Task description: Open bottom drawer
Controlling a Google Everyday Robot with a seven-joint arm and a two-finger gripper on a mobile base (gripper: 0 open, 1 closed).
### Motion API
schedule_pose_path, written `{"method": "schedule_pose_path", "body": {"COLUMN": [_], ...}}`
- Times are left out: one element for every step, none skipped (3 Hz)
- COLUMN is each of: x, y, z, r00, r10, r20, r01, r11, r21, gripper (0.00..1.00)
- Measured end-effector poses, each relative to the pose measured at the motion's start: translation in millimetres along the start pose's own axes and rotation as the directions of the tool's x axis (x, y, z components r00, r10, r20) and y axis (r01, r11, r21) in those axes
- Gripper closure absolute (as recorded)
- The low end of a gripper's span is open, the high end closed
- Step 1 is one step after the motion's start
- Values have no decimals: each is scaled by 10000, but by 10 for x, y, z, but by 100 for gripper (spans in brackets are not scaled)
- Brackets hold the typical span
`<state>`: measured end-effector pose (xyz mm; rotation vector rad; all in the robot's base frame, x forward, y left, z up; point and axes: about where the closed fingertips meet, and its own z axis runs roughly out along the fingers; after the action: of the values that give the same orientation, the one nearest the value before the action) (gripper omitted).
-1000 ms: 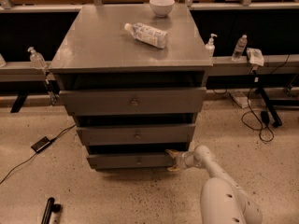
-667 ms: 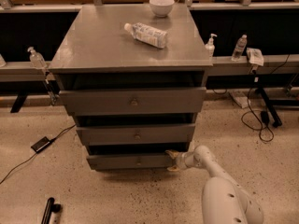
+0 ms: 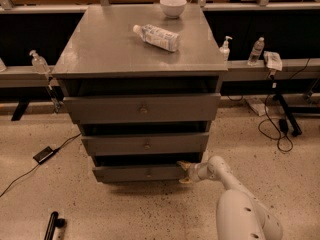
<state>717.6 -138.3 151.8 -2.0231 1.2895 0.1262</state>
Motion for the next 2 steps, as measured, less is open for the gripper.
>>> {"method": "schedule_pose_path", "body": {"x": [0, -14], "y": [0, -14], "z": [-1, -23], "r00": [10000, 10000], "r10": [1, 2], "r20": [0, 2], "r01": [-1, -2], "r11": [10000, 10000], "r21": [-1, -4], "gripper": [57, 53]}}
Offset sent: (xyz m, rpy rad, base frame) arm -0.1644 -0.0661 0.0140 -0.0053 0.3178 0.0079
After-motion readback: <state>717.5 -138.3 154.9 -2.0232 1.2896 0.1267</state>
